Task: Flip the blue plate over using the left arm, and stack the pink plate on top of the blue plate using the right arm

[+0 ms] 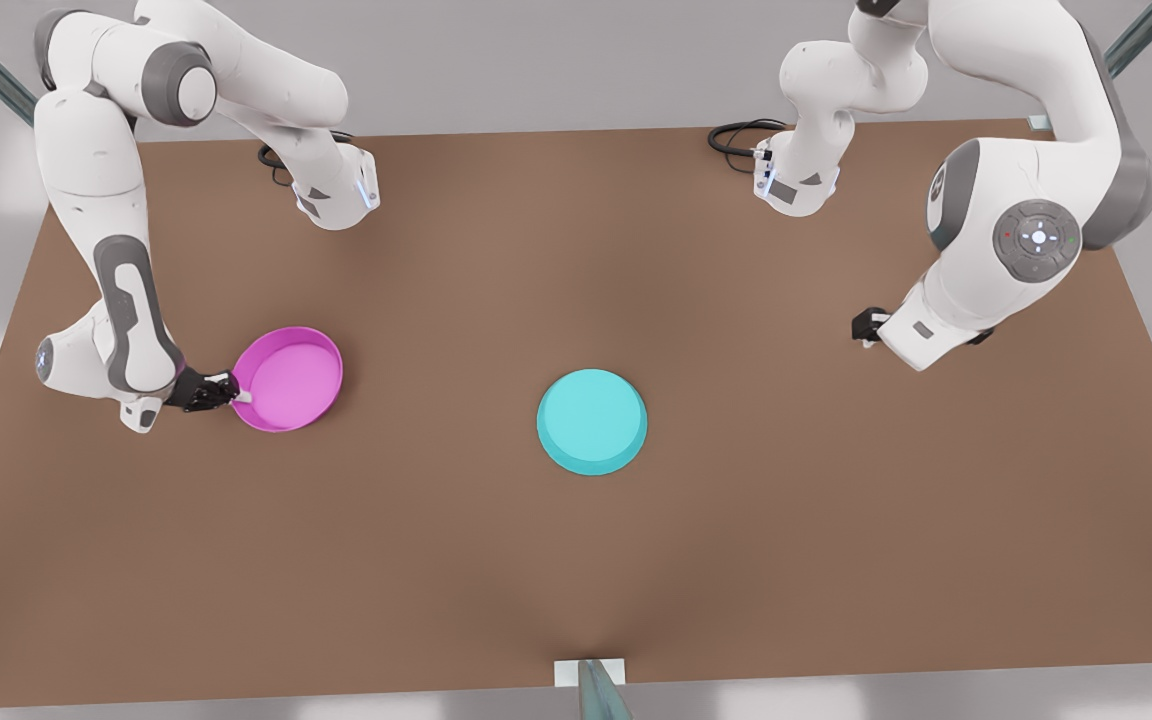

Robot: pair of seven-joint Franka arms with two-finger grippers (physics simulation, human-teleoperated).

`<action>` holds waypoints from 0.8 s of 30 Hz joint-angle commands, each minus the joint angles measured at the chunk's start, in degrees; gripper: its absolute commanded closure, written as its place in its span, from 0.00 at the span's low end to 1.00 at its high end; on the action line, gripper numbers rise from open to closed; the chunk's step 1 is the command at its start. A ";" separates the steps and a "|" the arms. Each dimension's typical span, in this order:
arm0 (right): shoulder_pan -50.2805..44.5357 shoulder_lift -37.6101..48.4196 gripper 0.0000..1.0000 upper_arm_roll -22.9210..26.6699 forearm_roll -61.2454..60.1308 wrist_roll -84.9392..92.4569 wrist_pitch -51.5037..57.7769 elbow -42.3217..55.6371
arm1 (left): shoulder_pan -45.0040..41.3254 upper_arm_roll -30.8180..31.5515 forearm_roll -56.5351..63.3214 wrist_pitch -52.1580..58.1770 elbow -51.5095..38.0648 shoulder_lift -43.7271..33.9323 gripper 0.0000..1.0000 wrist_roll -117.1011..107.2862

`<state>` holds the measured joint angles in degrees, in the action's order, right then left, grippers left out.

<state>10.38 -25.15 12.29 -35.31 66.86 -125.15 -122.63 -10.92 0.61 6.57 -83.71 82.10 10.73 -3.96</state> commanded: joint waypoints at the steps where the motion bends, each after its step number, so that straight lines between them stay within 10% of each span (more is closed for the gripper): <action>1: -0.71 0.18 0.79 -0.07 0.16 -0.41 -0.18 -0.06 | 0.02 0.00 0.02 0.04 0.08 0.00 0.00 0.00; 24: -42.02 6.69 0.79 -0.51 -20.58 -40.75 -8.62 0.46 | 0.11 -0.09 1.34 -0.84 0.52 0.17 0.00 0.00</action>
<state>-32.62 -18.77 11.78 -56.62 25.32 -133.88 -121.69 -10.91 0.53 7.89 -84.55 82.62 10.90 -3.95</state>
